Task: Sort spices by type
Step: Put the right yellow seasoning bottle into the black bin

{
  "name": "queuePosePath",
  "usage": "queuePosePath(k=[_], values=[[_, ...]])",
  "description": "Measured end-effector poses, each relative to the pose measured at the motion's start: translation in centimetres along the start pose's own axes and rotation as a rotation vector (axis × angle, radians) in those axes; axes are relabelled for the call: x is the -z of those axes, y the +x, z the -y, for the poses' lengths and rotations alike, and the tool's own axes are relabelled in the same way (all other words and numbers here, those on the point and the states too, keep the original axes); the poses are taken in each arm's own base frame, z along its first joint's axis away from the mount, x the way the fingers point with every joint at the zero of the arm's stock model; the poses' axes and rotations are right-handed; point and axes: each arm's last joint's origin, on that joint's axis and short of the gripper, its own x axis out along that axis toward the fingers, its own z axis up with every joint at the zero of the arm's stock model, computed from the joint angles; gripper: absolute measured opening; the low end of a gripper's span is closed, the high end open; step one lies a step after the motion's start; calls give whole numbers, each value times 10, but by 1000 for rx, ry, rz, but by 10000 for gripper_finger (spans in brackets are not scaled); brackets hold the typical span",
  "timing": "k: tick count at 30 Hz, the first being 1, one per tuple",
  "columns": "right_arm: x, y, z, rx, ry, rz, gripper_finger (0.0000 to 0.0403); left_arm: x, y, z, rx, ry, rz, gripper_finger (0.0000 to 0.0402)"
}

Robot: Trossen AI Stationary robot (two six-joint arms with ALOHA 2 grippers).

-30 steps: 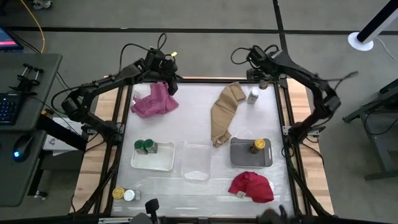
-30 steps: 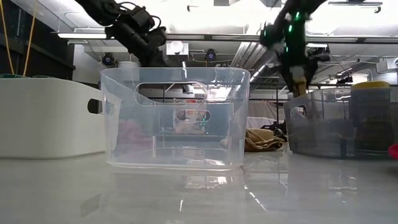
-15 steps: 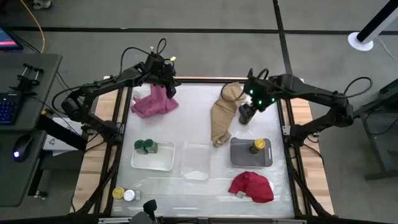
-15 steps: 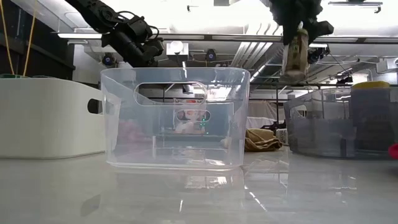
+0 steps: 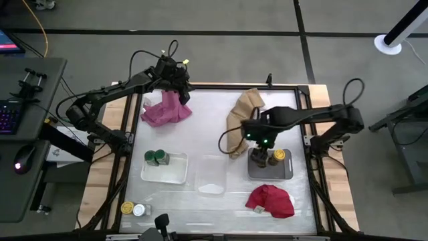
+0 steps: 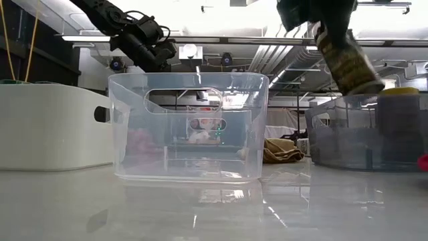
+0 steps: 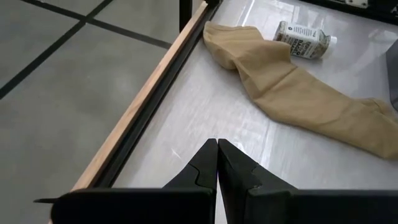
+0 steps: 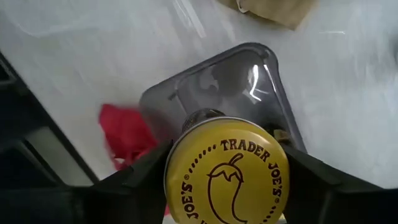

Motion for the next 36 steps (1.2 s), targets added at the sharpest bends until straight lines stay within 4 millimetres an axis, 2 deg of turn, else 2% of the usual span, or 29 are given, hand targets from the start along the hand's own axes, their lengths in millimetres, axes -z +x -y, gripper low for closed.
queuePosePath(k=[7, 13, 16, 22, 36], values=[[-19, 34, 0, 92, -144, -84, 230, 0, 0, 0, 0, -1, -2, 0], [-10, 61, 13, 159, -141, -185, 234, 2, 0, 1, 6, -8, -25, 0], [-3, 67, 19, 169, -137, -183, 234, 3, 0, 1, 7, -11, -33, 0], [-3, 74, 22, 147, -115, -42, 230, 3, 0, 1, 7, -11, -33, 0], [12, 88, 13, 248, -187, -36, 233, 3, 0, 1, 7, -12, -34, 0]])
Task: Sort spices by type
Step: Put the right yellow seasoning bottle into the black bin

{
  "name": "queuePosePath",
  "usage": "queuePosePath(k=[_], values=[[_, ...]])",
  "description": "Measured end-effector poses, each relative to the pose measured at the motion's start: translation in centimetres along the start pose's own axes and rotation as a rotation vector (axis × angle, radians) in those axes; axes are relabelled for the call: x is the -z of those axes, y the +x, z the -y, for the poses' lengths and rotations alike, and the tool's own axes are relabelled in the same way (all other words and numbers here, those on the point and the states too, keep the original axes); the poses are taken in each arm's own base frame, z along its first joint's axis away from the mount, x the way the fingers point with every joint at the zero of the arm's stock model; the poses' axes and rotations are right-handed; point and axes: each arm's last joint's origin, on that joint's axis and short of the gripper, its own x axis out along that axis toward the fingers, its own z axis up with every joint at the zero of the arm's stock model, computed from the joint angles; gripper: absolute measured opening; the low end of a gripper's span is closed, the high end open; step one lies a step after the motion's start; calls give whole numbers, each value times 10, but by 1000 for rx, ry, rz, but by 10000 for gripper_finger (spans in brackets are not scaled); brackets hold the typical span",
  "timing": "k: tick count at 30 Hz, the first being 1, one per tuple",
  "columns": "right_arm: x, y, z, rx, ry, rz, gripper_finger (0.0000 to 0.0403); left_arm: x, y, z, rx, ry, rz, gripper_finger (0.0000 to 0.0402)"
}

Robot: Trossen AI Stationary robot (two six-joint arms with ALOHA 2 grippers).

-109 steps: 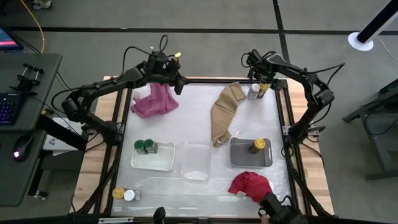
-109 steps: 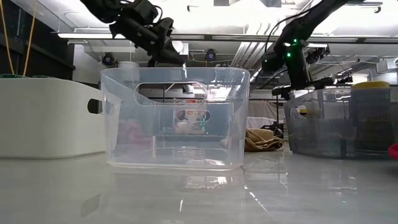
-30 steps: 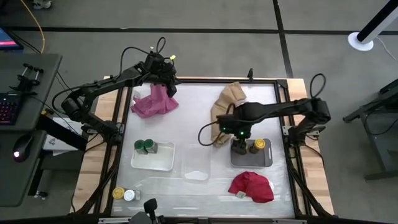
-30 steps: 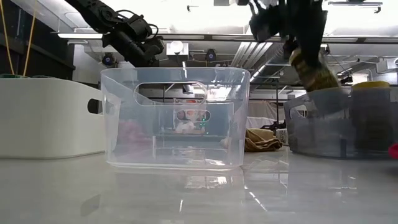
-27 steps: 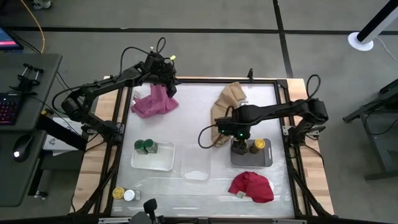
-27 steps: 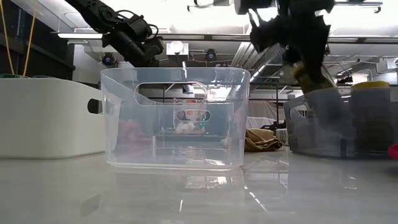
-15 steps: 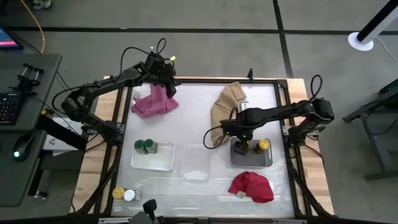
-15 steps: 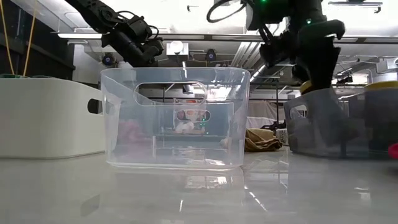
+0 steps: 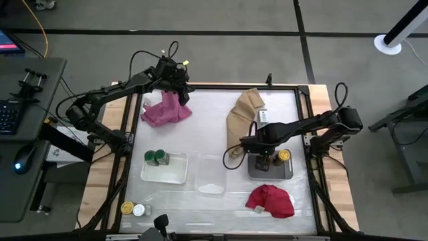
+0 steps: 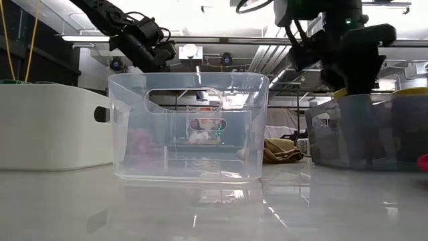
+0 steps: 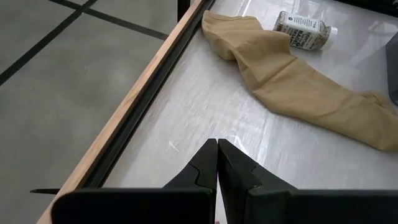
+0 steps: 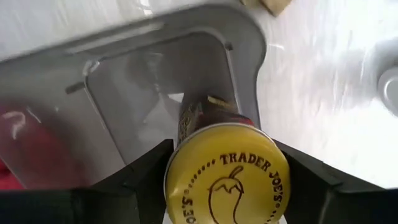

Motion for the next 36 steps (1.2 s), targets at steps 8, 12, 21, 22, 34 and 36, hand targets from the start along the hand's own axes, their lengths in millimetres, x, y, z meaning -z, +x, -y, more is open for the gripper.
queuePosePath(k=[8, 12, 21, 22, 34, 36], values=[[8, 2, 0, 12, 68, -88, 233, 0, 0, 0, -1, -1, 0, 0], [9, -6, 2, 9, 76, -83, 233, 0, 0, 0, -1, -12, 0, 0], [15, -24, 3, -46, 50, -91, 234, 0, 0, 0, -4, -26, -2, 0], [14, -23, 3, -52, 47, -87, 234, 0, 0, 0, -4, -26, -2, 0], [11, -22, -6, 5, -50, 9, 234, 0, 0, 0, -4, -25, -2, 0], [12, -22, -8, 9, -62, 10, 234, 0, 0, 0, -4, -25, -2, 0]])
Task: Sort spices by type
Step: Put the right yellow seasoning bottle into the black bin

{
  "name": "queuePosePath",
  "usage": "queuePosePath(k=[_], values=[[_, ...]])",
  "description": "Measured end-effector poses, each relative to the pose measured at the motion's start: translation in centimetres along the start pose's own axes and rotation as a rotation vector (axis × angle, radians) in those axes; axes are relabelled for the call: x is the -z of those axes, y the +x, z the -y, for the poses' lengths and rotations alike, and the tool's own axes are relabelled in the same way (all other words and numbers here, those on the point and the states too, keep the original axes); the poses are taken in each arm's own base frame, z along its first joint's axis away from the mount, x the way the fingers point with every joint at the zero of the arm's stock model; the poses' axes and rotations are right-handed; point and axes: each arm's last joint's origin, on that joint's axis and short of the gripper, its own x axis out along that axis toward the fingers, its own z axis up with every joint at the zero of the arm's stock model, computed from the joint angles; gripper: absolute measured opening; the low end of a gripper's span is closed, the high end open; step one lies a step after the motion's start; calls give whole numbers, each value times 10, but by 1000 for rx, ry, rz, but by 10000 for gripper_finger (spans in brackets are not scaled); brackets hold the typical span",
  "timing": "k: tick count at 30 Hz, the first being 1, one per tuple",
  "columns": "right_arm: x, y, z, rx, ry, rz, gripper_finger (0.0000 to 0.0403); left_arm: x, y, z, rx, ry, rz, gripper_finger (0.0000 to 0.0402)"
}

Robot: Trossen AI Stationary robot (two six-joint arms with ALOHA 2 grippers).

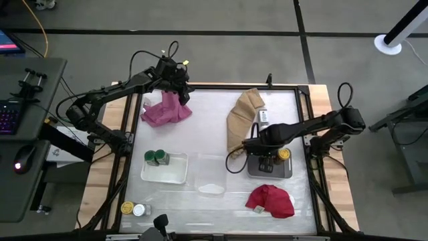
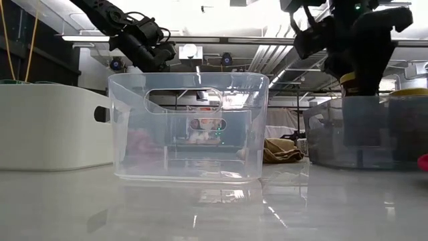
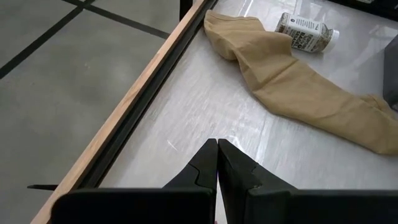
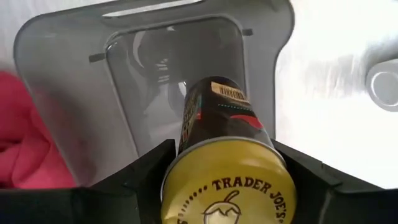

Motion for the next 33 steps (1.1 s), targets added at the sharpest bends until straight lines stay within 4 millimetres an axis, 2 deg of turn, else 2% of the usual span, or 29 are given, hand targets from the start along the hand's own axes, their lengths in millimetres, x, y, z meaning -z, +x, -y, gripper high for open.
queuePosePath(k=[10, 16, 26, 33], values=[[3, 0, -7, 12, -51, 5, 234, 0, 0, 0, -1, 17, 1, 0], [3, 0, -6, 5, 10, 2, 237, 0, 0, 0, -1, 26, 1, 0], [4, 0, -5, -2, 18, -21, 313, 0, 0, 0, -1, 25, 0, 0], [5, -7, 5, 16, 38, -75, 321, 0, 0, 0, -3, 27, 1, 0]])
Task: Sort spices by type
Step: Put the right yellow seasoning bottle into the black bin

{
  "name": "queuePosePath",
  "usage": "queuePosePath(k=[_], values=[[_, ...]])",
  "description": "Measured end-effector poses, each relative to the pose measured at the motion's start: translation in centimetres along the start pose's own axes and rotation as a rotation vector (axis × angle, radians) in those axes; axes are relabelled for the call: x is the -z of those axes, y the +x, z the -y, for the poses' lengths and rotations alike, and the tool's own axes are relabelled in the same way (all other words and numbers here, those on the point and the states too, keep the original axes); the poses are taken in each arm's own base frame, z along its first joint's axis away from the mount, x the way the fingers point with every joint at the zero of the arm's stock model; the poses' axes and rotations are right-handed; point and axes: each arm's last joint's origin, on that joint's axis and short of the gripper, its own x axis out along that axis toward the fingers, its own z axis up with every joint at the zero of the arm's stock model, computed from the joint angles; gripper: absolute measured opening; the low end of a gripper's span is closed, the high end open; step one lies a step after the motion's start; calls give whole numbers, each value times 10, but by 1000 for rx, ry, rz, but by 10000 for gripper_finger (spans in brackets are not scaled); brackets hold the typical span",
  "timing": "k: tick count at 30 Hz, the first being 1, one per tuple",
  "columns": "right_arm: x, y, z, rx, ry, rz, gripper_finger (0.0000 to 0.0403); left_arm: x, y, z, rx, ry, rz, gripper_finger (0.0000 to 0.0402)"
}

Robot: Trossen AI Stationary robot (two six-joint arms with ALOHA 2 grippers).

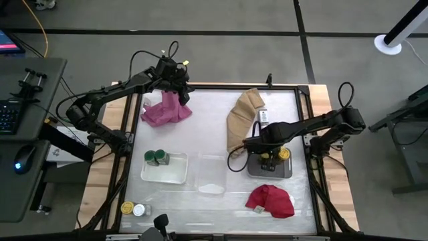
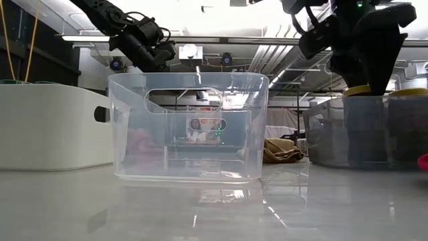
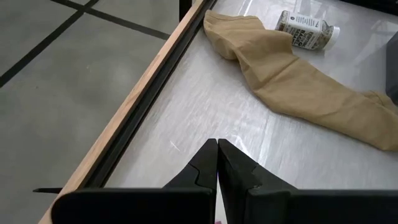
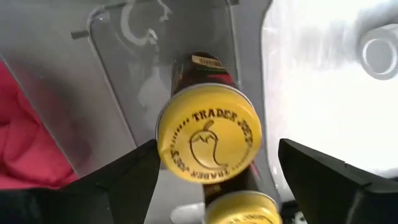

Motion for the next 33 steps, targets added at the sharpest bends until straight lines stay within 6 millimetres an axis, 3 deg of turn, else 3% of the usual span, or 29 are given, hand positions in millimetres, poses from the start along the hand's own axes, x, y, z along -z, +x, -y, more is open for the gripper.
queuePosePath(k=[9, 20, 23, 25, 27, 29, 33], values=[[-8, -33, 10, -56, -108, 40, 321, 0, 0, 0, -4, 0, -1, 0], [-33, -83, 12, -188, 59, 363, 321, 0, 0, 0, -5, 0, -2, 0], [-35, -86, 12, -131, 63, 402, 321, 0, 0, 0, -5, 0, -2, 0], [-35, -78, 12, -118, 63, 372, 311, 0, 0, 0, -5, 0, -2, 0], [-34, -62, 12, -125, 58, 291, 285, 0, 0, 0, -5, 0, -2, 0], [-33, -44, 9, -144, 48, 218, 233, 0, 0, 0, -5, 0, -3, 0], [-31, -21, 5, -151, 41, 168, 78, 0, 0, -1, -7, -2, -4, 0]])
